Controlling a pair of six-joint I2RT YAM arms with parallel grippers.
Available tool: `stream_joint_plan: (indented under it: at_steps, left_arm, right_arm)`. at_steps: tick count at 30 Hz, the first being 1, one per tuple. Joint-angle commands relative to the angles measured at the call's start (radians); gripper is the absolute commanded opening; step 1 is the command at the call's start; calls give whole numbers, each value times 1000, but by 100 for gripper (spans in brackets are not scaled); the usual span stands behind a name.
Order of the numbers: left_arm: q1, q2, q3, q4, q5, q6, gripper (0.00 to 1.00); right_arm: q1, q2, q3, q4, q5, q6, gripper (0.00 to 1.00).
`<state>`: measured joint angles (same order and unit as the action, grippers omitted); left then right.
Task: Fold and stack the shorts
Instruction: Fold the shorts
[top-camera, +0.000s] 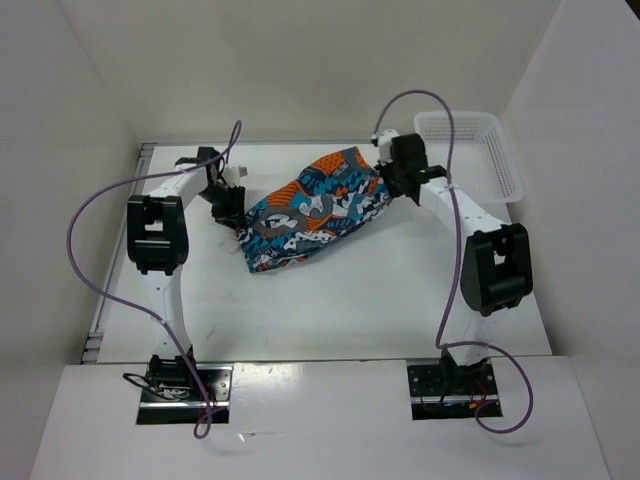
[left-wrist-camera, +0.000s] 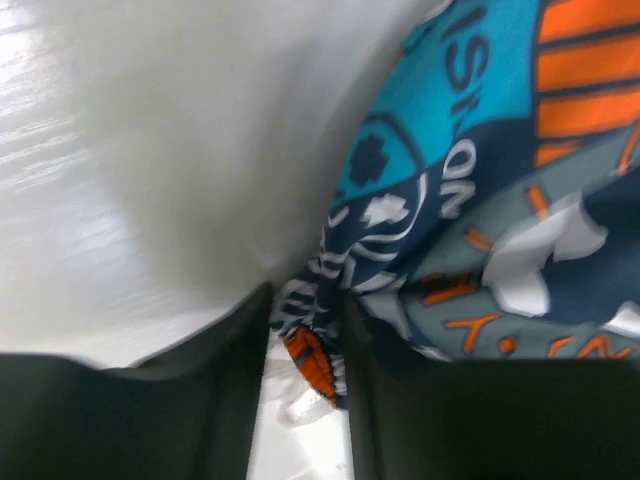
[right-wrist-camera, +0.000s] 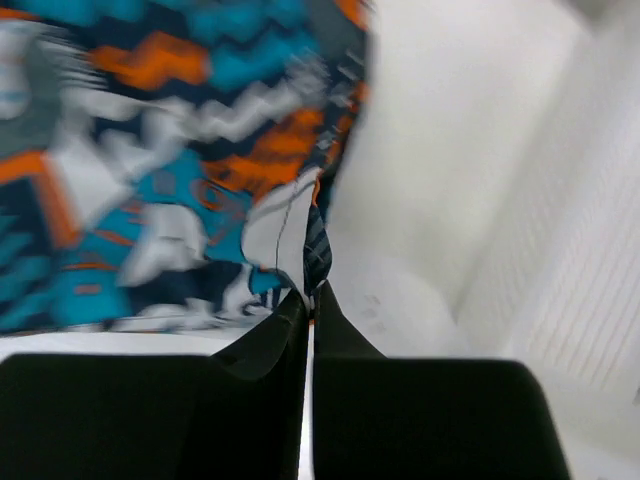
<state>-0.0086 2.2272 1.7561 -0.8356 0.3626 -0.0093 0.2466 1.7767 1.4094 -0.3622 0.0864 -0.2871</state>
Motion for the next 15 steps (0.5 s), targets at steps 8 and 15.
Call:
stream_joint_plan:
  at_steps: [8,15]
  left_arm:
    - [-10,109,37,-14,91,9,4]
    - [10,127,66,-14,121,9,0]
  right_arm:
    - [509,78,305,-125,-102,-380,0]
    - [727,184,419,-261,-217,-445,0]
